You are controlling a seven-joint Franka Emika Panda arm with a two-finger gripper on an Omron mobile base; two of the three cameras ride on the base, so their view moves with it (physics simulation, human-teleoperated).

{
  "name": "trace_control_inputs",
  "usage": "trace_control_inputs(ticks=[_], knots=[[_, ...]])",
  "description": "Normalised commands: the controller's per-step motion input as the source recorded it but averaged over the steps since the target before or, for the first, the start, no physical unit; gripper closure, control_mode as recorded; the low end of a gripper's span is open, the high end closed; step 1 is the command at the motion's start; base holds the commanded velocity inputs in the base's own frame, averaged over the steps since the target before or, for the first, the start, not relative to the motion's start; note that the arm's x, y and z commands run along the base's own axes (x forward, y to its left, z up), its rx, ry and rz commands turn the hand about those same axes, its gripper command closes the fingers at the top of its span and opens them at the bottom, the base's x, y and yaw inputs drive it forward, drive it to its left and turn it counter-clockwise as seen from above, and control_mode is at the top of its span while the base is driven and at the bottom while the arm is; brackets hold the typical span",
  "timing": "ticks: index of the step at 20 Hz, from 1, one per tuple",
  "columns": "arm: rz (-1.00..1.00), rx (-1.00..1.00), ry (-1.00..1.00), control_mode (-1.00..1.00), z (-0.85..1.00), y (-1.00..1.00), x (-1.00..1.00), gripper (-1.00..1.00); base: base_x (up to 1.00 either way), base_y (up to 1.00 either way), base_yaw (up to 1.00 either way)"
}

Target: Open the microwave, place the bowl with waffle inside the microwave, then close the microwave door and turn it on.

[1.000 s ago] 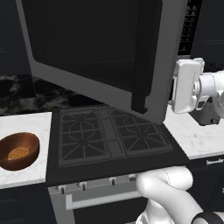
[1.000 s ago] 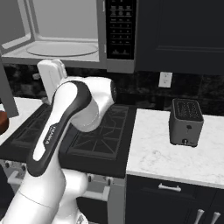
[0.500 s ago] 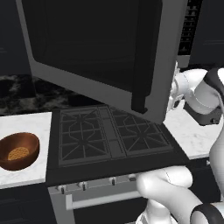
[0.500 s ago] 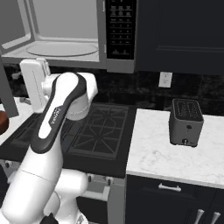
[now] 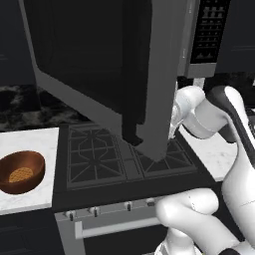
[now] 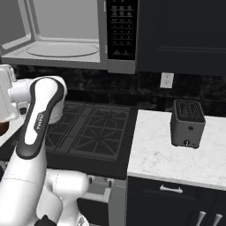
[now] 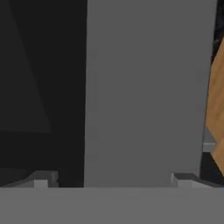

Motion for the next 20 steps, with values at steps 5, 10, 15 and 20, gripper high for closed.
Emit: trace_control_inputs(ticks=[5, 10, 15, 20], knots=[[0.21, 0.00, 0.00, -1.00, 0.02, 1.00, -0.99, -1.00, 0.00, 0.00, 0.00], [0.05, 0.07, -0.01, -1.00, 0.58, 0.83, -0.57, -1.00, 0.00, 0.00, 0.00], [-0.09, 0.10, -0.01, -1.00, 0.64, -0.63, 0.26, -1.00, 0.00, 0.00, 0.00], [-0.26, -0.05, 0.00, -1.00, -0.03, -1.00, 0.74, -1.00, 0.00, 0.00, 0.00]])
